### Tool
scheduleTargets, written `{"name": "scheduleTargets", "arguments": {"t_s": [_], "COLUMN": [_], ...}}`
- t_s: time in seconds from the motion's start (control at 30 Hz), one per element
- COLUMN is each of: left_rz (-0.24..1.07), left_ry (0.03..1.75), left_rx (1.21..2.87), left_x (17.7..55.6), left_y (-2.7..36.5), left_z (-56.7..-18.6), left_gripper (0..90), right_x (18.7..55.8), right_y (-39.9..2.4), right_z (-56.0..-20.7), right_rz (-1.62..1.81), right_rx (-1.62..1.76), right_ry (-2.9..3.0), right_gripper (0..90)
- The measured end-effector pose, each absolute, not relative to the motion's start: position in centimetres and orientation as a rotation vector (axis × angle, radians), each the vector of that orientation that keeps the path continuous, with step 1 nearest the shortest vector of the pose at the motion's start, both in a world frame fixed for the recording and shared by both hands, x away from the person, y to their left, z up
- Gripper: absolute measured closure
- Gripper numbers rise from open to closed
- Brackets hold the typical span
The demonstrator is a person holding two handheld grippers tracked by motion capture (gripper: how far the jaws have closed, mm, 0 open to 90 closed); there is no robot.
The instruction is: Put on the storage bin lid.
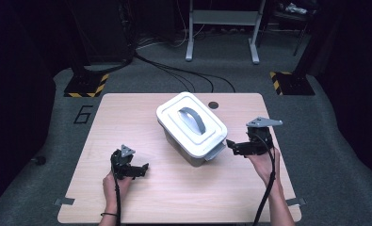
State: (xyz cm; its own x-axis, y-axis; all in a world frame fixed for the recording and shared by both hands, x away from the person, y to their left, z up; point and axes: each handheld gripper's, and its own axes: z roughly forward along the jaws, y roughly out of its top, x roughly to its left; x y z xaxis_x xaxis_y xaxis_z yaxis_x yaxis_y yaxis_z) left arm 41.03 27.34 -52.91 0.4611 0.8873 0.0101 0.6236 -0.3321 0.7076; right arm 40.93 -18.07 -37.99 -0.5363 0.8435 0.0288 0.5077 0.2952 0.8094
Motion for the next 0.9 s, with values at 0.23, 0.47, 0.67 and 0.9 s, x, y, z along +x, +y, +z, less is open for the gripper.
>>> {"name": "scheduleTargets", "arguments": {"t_s": [0.23, 0.47, 0.67, 0.9], "left_rz": [0.532, 0.532, 0.532, 0.532], "left_ry": [1.253, 1.253, 1.252, 1.253], "left_rx": [2.073, 2.073, 2.074, 2.073], "left_x": [41.0, 41.0, 41.0, 41.0], "left_y": [27.3, 27.3, 27.3, 27.3], "left_z": [-52.9, -52.9, -52.9, -52.9], "left_gripper": [0.3, 0.3, 0.3, 0.3], "right_x": [40.1, 39.7, 39.3, 38.9], "right_y": [-19.7, -20.8, -21.7, -22.6], "right_z": [-40.2, -42.9, -45.4, -48.9], "right_rz": [1.067, 1.026, 0.989, 0.943], "right_rx": [1.256, 1.303, 1.346, 1.412], "right_ry": [2.163, 2.174, 2.178, 2.192], "right_gripper": [0.2, 0.0, 0.0, 0.0]}}
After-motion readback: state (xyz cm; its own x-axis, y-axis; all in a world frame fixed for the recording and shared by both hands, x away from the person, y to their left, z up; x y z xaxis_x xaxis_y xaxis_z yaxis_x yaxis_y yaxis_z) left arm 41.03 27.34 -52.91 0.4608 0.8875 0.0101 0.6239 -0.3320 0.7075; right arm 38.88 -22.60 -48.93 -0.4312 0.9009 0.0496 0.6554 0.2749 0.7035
